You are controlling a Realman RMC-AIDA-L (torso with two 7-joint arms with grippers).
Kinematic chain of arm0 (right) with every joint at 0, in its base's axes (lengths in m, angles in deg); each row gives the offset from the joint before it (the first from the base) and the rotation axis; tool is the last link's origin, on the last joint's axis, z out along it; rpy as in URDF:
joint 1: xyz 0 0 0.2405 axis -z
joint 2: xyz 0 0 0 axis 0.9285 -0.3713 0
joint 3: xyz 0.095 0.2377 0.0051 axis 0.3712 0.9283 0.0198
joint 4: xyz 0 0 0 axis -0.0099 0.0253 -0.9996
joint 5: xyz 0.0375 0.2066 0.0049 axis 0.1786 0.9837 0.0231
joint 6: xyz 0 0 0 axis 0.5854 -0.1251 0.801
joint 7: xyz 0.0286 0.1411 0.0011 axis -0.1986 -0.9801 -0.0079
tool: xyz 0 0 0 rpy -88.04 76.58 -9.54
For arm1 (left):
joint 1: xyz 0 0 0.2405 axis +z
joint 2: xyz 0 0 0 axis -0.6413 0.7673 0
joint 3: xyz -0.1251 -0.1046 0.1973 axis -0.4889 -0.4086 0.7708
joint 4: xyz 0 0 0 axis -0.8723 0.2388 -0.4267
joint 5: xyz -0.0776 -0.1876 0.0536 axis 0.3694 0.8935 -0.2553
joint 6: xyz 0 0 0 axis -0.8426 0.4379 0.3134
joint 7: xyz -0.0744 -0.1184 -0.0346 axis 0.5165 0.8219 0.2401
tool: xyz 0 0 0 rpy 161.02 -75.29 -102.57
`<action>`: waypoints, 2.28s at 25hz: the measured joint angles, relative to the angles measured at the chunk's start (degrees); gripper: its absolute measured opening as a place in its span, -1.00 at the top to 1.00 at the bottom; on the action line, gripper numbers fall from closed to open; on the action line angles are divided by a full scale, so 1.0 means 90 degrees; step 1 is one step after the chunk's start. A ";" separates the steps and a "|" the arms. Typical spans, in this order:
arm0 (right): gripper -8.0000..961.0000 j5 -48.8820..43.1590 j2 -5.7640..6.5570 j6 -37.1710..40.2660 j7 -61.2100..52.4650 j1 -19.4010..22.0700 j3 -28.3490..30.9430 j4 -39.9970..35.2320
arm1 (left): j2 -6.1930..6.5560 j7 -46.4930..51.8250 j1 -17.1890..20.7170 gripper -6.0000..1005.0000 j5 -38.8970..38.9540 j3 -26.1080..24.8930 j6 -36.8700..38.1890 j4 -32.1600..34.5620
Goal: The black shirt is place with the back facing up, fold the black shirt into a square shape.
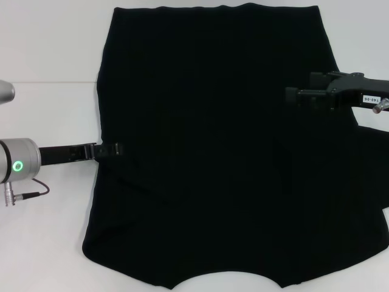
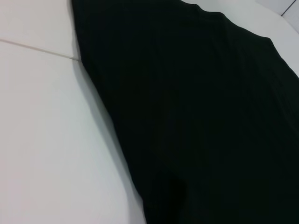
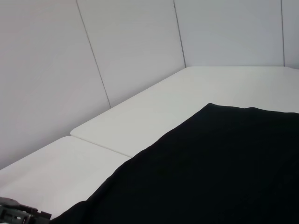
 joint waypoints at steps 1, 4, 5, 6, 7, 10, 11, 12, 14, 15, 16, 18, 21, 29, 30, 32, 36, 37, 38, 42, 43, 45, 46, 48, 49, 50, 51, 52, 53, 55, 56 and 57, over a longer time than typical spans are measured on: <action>-0.96 0.0000 -0.0001 -0.0001 0.0003 0.0000 0.0000 0.0000 | -0.0003 -0.0005 -0.0008 -0.92 0.0000 0.0012 0.0008 -0.0007; -0.96 0.0000 0.0000 -0.0001 0.0007 0.0000 -0.0005 -0.0001 | -0.0005 -0.0005 -0.0023 -0.91 -0.0002 0.0105 0.0023 -0.0016; -0.96 0.0000 0.0000 0.0000 0.0007 0.0003 -0.0007 -0.0002 | -0.0005 -0.0005 -0.0026 -0.91 -0.0003 0.0138 0.0024 -0.0016; -0.96 0.0000 -0.0001 -0.0001 0.0009 0.0010 -0.0008 -0.0003 | -0.0006 -0.0005 -0.0028 -0.90 -0.0003 0.0154 0.0024 -0.0017; -0.96 0.0000 -0.0004 -0.0001 0.0011 0.0018 -0.0009 -0.0005 | -0.0007 -0.0005 -0.0029 -0.90 -0.0010 0.0165 0.0014 -0.0018; -0.96 0.0000 -0.0008 0.0000 0.0020 0.0034 -0.0010 -0.0008 | -0.0007 -0.0005 -0.0029 -0.74 -0.0032 0.0168 -0.0014 -0.0020; -0.96 0.0000 -0.0008 0.0000 0.0020 0.0039 -0.0010 -0.0009 | -0.0007 -0.0005 -0.0030 -0.66 -0.0035 0.0167 -0.0017 -0.0019; -0.96 0.0000 -0.0008 0.0001 0.0021 0.0044 -0.0011 -0.0010 | -0.0007 -0.0005 -0.0031 -0.58 -0.0037 0.0167 -0.0018 -0.0018; -0.96 0.0000 -0.0008 0.0001 0.0022 0.0049 -0.0010 -0.0011 | -0.0007 -0.0005 -0.0038 -0.46 -0.0038 0.0167 -0.0019 -0.0014; -0.96 0.0000 -0.0008 0.0001 0.0025 0.0052 -0.0011 -0.0011 | -0.0007 -0.0005 -0.0050 -0.42 -0.0039 0.0167 -0.0020 -0.0014; -0.96 0.0000 -0.0007 0.0002 0.0031 0.0055 -0.0010 -0.0011 | -0.0007 -0.0005 -0.0061 -0.37 -0.0040 0.0167 -0.0020 -0.0014; -0.96 0.0000 -0.0007 0.0003 0.0040 0.0058 -0.0010 -0.0011 | -0.0006 -0.0003 -0.0084 -0.29 -0.0041 0.0167 -0.0021 -0.0018; -0.96 0.0001 -0.0001 0.0004 0.0056 0.0059 -0.0011 -0.0011 | -0.0003 0.0014 -0.0099 -0.16 -0.0041 0.0168 -0.0002 -0.0015; -0.96 0.0001 0.0000 0.0004 0.0123 0.0059 -0.0010 -0.0008 | 0.0009 0.0053 -0.0294 0.44 -0.0005 0.0167 0.0064 -0.0034; -0.96 0.0001 -0.0002 0.0004 0.0123 0.0059 -0.0009 -0.0010 | 0.0005 0.0058 -0.0334 0.50 0.0007 0.0167 0.0074 -0.0043; -0.96 0.0001 -0.0005 0.0003 0.0125 0.0059 -0.0009 -0.0012 | -0.0010 0.0064 -0.0461 0.64 0.0018 0.0164 0.0111 -0.0091; -0.96 0.0001 -0.0007 0.0003 0.0182 0.0058 -0.0010 -0.0002 | -0.0045 0.0077 -0.0831 0.89 0.0031 0.0167 0.0124 -0.0296; -0.96 0.0001 -0.0007 0.0003 0.0191 0.0058 -0.0010 0.0001 | -0.0054 0.0082 -0.0926 0.93 0.0032 0.0168 0.0104 -0.0356; -0.96 0.0001 -0.0007 0.0003 0.0192 0.0058 -0.0009 0.0002 | -0.0065 0.0086 -0.1033 0.92 0.0033 0.0168 0.0057 -0.0420; -0.96 0.0001 -0.0007 0.0003 0.0194 0.0061 -0.0010 0.0009 | -0.0103 0.0171 -0.1220 0.88 0.0036 0.0168 -0.0137 -0.0549; -0.96 0.0001 -0.0007 0.0004 0.0196 0.0070 -0.0010 0.0011 | -0.0121 0.0204 -0.1258 0.87 0.0037 0.0168 -0.0192 -0.0576; -0.96 0.0001 -0.0007 0.0007 0.0198 0.0089 -0.0010 0.0014 | -0.0163 0.0231 -0.1290 0.84 0.0043 0.0161 -0.0278 -0.0592; -0.96 0.0000 -0.0007 0.0009 0.0199 0.0097 -0.0010 0.0014 | -0.0194 0.0232 -0.1296 0.83 0.0052 0.0145 -0.0321 -0.0586; -0.96 0.0001 -0.0005 0.0021 0.0203 0.0108 -0.0010 0.0018 | -0.0235 0.0232 -0.1296 0.81 0.0089 0.0122 -0.0396 -0.0577; -0.96 0.0001 -0.0002 0.0032 0.0205 0.0113 -0.0010 0.0021 | -0.0241 0.0233 -0.1296 0.80 0.0122 0.0112 -0.0425 -0.0580; -0.96 0.0001 0.0000 0.0038 0.0206 0.0115 -0.0009 0.0023 | -0.0246 0.0232 -0.1290 0.79 0.0172 0.0113 -0.0456 -0.0588; -0.96 0.0001 0.0000 0.0040 0.0206 0.0118 -0.0010 0.0026 | -0.0247 0.0233 -0.1284 0.78 0.0243 0.0111 -0.0482 -0.0593; -0.96 0.0001 0.0001 0.0041 0.0206 0.0119 -0.0009 0.0028 | -0.0248 0.0233 -0.1271 0.77 0.0333 0.0105 -0.0500 -0.0595; -0.96 0.0001 0.0003 0.0041 0.0205 0.0119 -0.0010 0.0028 | -0.0249 0.0228 -0.1256 0.76 0.0449 0.0105 -0.0500 -0.0597; -0.96 0.0001 0.0013 0.0032 0.0189 0.0117 -0.0010 0.0029 | -0.0250 0.0210 -0.1236 0.68 0.0601 0.0118 -0.0453 -0.0598; -0.96 0.0001 0.0021 0.0022 0.0169 0.0116 -0.0010 0.0028 | -0.0250 0.0199 -0.1227 0.60 0.0668 0.0130 -0.0398 -0.0598; -0.96 0.0001 0.0032 0.0016 0.0140 0.0115 -0.0010 0.0027 | -0.0246 0.0193 -0.1215 0.53 0.0714 0.0137 -0.0315 -0.0598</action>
